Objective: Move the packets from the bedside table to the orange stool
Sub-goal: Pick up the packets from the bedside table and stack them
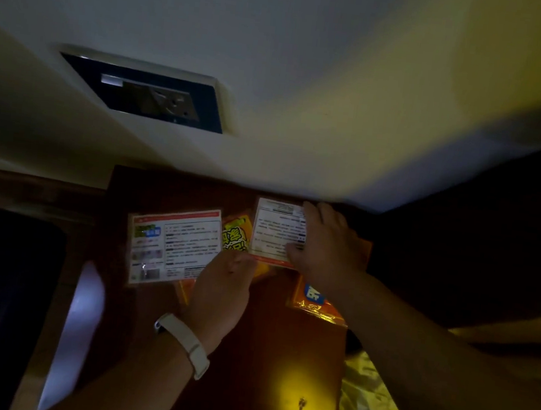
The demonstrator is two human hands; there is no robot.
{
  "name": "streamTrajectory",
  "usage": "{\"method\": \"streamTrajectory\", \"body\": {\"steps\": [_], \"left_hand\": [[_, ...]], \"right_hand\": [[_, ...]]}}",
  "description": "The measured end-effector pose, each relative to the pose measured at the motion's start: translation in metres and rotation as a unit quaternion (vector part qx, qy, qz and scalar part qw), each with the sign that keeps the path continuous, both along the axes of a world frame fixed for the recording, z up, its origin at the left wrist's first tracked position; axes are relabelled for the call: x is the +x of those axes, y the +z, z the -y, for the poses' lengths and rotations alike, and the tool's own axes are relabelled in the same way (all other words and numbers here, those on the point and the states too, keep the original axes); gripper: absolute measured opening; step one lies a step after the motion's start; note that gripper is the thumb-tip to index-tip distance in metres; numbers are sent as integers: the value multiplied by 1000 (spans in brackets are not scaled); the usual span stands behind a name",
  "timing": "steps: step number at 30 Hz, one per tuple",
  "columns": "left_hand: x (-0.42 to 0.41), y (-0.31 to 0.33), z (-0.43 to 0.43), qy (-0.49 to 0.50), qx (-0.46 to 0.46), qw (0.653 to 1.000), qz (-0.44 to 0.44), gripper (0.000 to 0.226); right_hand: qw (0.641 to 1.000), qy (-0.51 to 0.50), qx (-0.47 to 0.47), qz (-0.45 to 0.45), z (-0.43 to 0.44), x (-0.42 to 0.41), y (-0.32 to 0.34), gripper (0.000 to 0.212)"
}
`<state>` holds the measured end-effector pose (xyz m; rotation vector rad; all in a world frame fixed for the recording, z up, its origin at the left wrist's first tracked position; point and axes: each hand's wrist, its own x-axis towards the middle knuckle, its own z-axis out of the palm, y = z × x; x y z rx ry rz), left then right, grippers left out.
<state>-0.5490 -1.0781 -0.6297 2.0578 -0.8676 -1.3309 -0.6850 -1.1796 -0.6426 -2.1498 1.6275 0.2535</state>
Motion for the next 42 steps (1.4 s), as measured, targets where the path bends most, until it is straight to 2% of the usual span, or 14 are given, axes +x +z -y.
{"method": "streamTrajectory", "body": {"steps": [3,5,7,8,11,14,19,22,27,31,36,39,41,42], "left_hand": [[-1,4,2,35,13,999,-21,13],[-2,6,3,66,18,997,-35,20],[-2,7,3,77,23,996,-37,13],[-2,7,3,86,26,995,-40,6],[-1,8,2,118,36,991,-59,21],[-1,9,1,130,32,988,-79,16],[3,6,-1,178,44,968,-172,18],[10,5,-6,220,49,945,-237,26],[26,11,-16,258,57,903,-340,25],[39,23,-24,221,53,881,-415,27],[41,32,-21,158,44,893,-419,33],[38,35,-14,148,38,911,-382,30],[39,34,-9,166,32,913,-371,29],[40,34,-7,170,32,915,-364,28]], "right_hand": [[1000,4,19,-17,5,7,11,70],[999,-2,46,-29,8,10,19,54],[997,-24,65,-29,6,12,27,41],[996,-43,73,-16,4,11,30,34],[986,-99,116,74,-6,6,37,17],[955,-163,172,177,-21,1,48,8],[870,-283,261,308,-49,9,63,7],[831,-325,295,342,-64,17,63,10],[813,-345,308,353,-79,30,57,11],[811,-334,315,362,-81,36,62,13],[817,-345,311,342,-75,33,67,13],[862,-357,226,279,-61,22,63,31],[898,-351,137,227,-48,10,55,27],[928,-309,100,182,-42,3,49,25]]}}
